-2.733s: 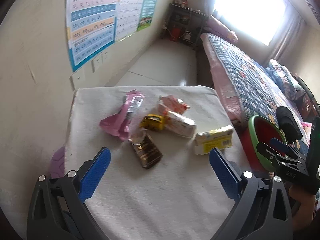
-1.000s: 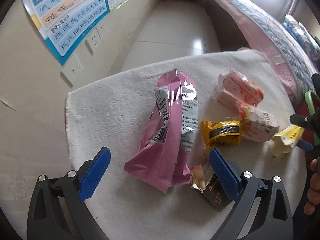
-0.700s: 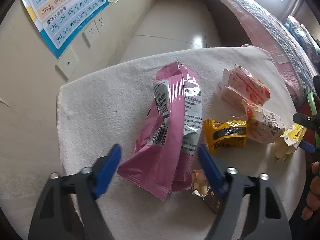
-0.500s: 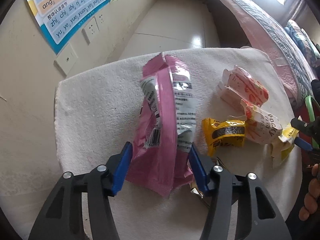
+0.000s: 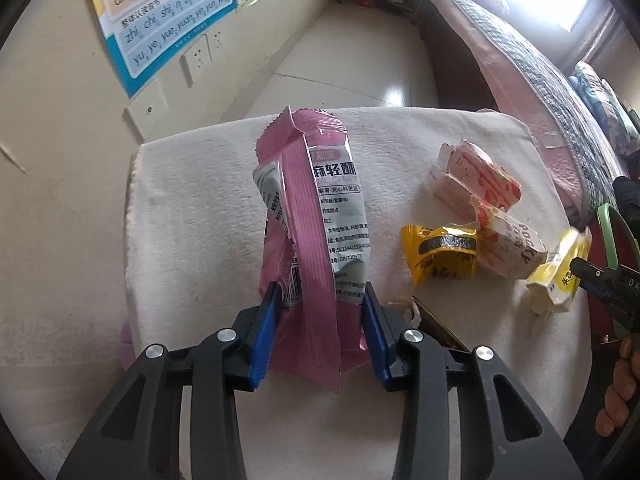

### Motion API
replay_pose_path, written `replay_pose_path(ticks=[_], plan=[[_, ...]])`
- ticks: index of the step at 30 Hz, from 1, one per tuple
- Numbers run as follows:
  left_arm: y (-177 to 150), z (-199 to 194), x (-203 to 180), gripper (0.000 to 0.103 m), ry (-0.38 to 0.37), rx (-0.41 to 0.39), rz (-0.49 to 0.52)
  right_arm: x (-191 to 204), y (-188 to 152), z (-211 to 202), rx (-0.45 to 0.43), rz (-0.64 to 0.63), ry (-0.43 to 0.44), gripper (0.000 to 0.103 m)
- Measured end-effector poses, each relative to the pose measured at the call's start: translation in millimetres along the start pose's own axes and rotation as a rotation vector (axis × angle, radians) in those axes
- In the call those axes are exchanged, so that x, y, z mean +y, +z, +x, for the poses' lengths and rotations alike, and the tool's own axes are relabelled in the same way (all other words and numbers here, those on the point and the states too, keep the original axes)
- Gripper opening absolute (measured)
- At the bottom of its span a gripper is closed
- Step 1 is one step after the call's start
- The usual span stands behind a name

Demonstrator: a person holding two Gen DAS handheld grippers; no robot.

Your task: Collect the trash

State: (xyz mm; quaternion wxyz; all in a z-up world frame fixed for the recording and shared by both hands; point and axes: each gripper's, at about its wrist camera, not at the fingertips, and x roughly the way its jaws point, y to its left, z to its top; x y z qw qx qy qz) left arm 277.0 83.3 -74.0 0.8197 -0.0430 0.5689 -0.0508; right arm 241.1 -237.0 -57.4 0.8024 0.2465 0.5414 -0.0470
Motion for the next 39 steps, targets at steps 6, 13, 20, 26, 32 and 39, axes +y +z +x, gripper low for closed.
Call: replay_pose_path(ticks=[6,13,20,26,32,39], plan=[[-4,-17,4,0.037,0.022,-0.05,-0.001,4,-6,-12,-0.024,-0.107,0.005,0.021],[-11,-41,2,0.037,0.023,-0.116,-0.016,16,-17,-37,-0.06,-0.248,0.022,0.019],[-30,-60,-14,0.037,-0.023,-0.168,-0.046,35,-34,-67,-0.117,-0.398,0.015,0.019],[-52,-78,-29,0.037,-0.074,-0.201,-0.065,37,-48,-85,-0.127,-0.456,0.054,0.019],[-73,-93,-45,0.037,-0.106,-0.22,-0.055,33,-61,-99,-0.147,-0.494,0.063,0.019],[-93,-104,-55,0.037,-0.132,-0.225,-0.051,33,-81,-119,-0.195,-0.576,0.047,0.019]])
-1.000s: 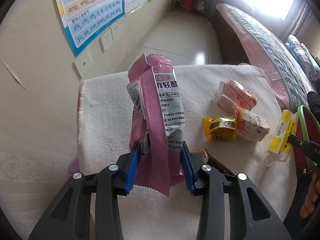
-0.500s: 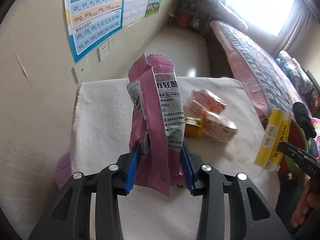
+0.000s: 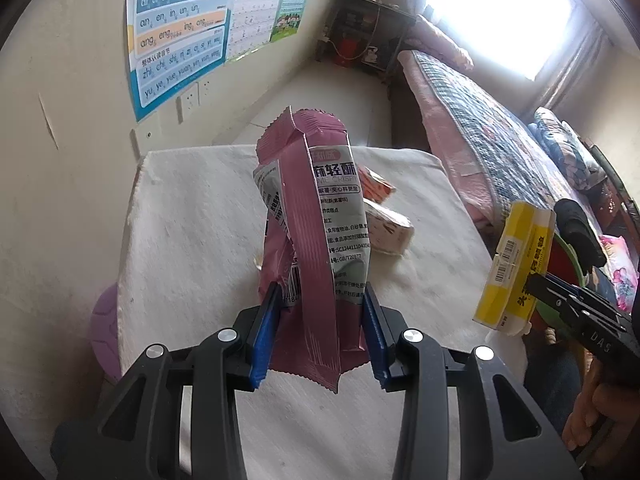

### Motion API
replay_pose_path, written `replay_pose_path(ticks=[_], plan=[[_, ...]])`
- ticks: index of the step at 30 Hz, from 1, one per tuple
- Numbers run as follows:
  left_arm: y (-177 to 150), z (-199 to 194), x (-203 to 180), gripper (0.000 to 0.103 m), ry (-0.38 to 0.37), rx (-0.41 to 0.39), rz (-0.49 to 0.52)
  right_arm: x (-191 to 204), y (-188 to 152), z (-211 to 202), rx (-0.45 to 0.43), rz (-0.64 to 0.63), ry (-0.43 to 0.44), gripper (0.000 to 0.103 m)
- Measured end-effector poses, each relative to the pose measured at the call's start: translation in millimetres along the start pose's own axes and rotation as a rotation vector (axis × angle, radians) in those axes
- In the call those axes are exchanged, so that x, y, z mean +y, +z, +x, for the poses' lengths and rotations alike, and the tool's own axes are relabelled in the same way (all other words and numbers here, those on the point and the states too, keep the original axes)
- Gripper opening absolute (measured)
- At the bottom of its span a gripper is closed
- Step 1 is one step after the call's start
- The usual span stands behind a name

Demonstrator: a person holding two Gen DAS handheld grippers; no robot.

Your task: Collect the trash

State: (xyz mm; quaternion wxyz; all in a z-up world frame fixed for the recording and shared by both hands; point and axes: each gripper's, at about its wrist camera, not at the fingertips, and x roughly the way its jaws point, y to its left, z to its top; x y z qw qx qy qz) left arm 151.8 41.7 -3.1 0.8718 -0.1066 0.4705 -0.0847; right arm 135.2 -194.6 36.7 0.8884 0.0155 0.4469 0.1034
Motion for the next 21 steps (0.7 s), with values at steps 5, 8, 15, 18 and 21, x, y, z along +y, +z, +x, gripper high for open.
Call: replay_pose_path(ticks=[5,8,15,18,21], plan=[[-13,-7,-9,0.037,-0.022,0.002,0.024,3,-9,-14,-0.016,-0.046,-0.01,0.019],[-18,-10,-15,0.037,-0.027,0.005,0.034,1,-13,-22,-0.029,-0.061,-0.02,0.019],[-24,-15,-29,0.037,-0.035,0.005,0.054,-10,-24,-28,-0.028,-0.051,-0.034,0.019],[-25,-18,-39,0.037,-0.038,0.001,0.069,-15,-28,-30,-0.026,-0.042,-0.036,0.019],[-27,-24,-49,0.037,-0.042,-0.006,0.086,-19,-30,-33,-0.032,-0.039,-0.039,0.019]])
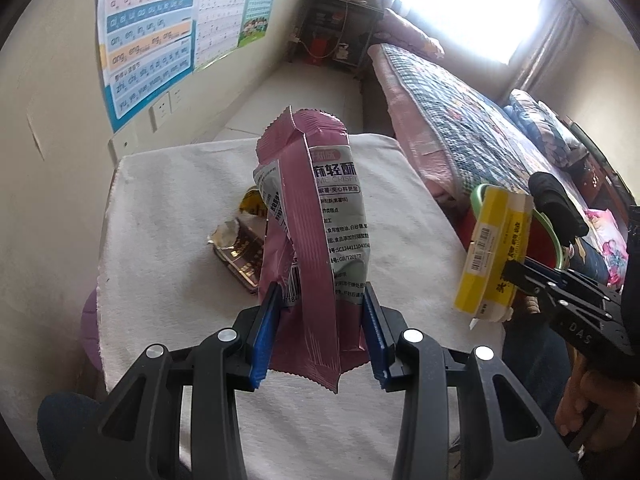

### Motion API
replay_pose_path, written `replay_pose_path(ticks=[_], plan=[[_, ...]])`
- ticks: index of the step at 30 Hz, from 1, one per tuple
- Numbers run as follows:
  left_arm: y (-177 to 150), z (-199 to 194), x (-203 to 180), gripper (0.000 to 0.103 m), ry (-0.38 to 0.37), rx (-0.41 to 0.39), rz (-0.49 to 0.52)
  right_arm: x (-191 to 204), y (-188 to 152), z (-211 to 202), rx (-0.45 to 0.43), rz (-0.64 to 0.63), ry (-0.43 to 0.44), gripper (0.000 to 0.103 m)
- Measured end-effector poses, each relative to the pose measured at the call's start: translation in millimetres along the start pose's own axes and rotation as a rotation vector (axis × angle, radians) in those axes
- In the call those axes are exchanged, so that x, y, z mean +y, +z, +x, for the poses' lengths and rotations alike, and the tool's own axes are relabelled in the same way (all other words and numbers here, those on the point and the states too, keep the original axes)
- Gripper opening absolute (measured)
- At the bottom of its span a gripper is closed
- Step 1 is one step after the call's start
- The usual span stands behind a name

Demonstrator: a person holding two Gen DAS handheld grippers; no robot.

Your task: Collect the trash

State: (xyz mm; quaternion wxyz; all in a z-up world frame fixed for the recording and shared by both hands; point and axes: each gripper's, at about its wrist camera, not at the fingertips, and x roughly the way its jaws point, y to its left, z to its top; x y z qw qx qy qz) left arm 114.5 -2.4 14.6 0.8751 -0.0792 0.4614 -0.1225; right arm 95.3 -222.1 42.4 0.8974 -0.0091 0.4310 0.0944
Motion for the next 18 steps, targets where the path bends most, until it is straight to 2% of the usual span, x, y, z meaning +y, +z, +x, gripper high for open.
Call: replay_pose_path(ticks=[18], plan=[[2,-10,-48,0.037,-0.015,-0.009,0.074,-35,-6,-27,-0.079,0.04,-0.044,0.019]])
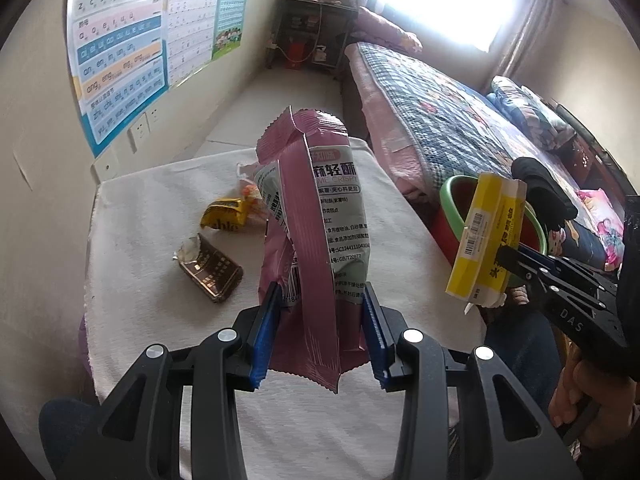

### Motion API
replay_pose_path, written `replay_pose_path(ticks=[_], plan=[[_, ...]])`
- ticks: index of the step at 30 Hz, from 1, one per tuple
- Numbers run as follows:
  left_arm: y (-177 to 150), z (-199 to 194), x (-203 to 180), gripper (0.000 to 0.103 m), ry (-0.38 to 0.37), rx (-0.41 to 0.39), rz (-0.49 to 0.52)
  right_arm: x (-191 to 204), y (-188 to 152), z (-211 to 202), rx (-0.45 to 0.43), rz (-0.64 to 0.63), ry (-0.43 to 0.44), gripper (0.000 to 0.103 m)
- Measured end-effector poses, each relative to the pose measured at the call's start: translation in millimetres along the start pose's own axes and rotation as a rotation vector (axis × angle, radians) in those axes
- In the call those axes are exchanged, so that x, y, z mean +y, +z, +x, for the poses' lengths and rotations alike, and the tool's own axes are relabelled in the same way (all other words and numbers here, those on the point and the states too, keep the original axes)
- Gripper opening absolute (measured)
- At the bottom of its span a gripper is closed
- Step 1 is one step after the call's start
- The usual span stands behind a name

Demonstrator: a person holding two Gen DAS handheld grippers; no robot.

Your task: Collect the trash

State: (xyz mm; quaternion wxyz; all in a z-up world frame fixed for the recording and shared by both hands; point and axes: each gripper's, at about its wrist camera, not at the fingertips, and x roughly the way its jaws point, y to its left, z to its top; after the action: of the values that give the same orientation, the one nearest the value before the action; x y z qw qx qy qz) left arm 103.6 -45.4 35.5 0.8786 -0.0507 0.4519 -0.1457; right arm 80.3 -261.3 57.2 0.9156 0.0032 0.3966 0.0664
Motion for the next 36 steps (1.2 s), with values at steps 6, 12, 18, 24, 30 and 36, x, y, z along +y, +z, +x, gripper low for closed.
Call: replay_pose_path(ticks=[6,12,18,24,30,36], plan=[[1,-3,-13,0.037,-0.012,-0.008,0.011,-12,0,-8,-0.012,0.014,-0.013,0.019],[3,-3,-29,0.037,-0.028,-0.01,0.039,-26,3,-15,-0.033,0.04,-0.023,0.019],[7,-4,-45,0.037,-0.041,-0.019,0.069,-41,4,-23,-0.06,0.065,-0.045,0.019],[12,0,-57,0.037,-0.056,-0.018,0.088,-57,2,-31,-0.073,0.09,-0.062,0.019],[19,3,-75,0.037,-0.083,-0.021,0.116,-81,3,-43,-0.1,0.126,-0.097,0.019],[28,9,-97,0.037,-0.124,-0.024,0.143,-104,5,-56,-0.121,0.152,-0.135,0.019]])
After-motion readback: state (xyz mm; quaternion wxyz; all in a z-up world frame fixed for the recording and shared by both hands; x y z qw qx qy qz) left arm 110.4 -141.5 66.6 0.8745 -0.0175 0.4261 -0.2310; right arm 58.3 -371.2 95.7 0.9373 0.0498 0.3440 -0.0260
